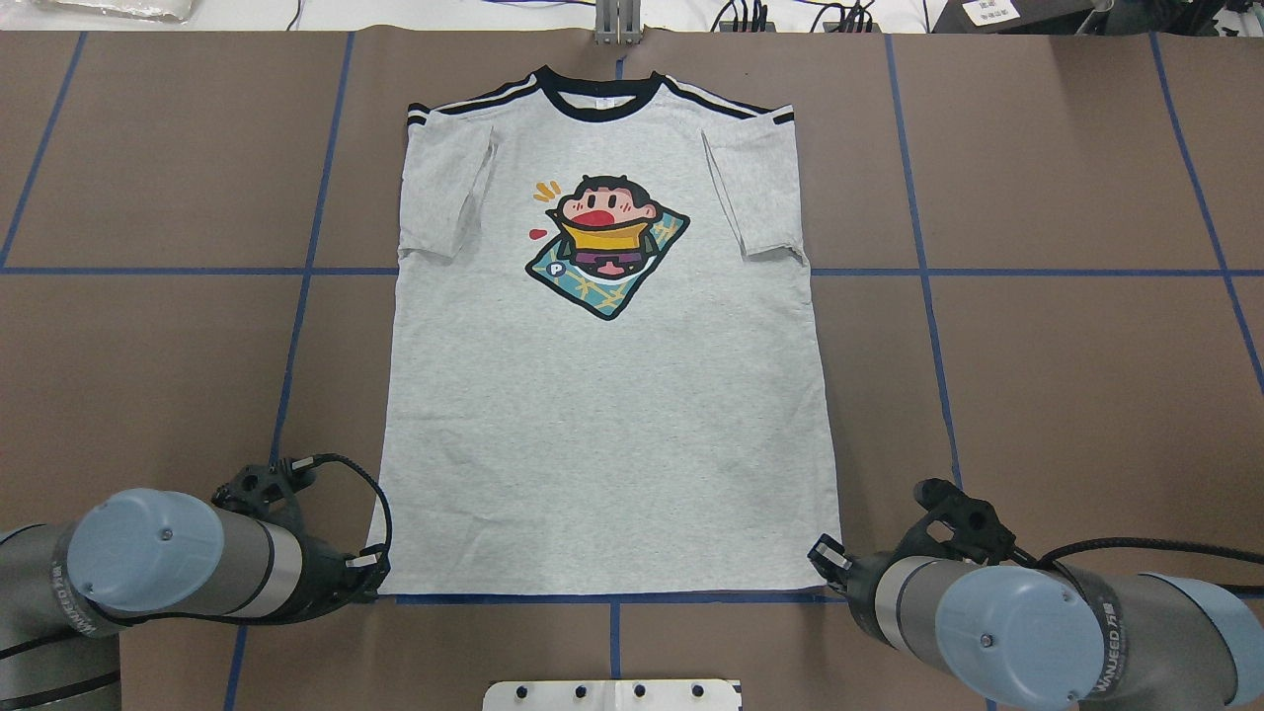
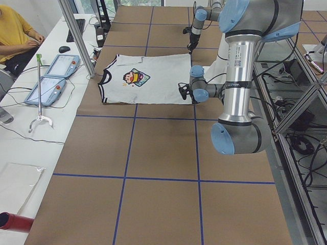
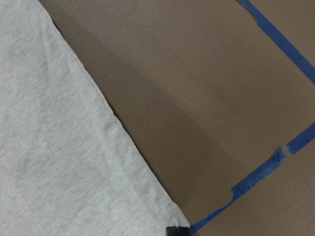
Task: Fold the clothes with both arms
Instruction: 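Lift the hem with both grippers and fold it up onto the collar, then open both grippers and raise them off the folded shirt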
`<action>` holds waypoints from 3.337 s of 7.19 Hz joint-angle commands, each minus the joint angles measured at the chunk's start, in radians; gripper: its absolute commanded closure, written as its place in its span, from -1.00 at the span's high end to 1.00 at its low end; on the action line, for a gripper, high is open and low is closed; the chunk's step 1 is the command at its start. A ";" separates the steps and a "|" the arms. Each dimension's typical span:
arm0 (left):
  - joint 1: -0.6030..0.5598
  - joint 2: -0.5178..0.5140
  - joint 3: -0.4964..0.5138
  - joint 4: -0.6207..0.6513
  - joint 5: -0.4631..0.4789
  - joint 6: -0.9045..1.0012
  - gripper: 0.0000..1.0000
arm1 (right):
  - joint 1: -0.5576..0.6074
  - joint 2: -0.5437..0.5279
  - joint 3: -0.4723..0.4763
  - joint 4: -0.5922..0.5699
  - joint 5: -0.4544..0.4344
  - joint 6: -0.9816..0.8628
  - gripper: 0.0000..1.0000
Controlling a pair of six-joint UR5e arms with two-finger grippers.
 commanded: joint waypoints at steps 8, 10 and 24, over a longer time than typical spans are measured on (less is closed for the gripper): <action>0.091 0.053 -0.289 0.002 0.000 -0.126 -1.00 | -0.071 -0.135 0.167 0.001 -0.017 0.002 -1.00; -0.103 -0.030 -0.222 0.002 0.000 0.072 -1.00 | 0.072 -0.060 0.152 -0.001 -0.014 -0.044 -1.00; -0.575 -0.520 0.710 -0.332 0.098 0.529 -1.00 | 0.639 0.648 -0.884 0.109 0.046 -0.600 -1.00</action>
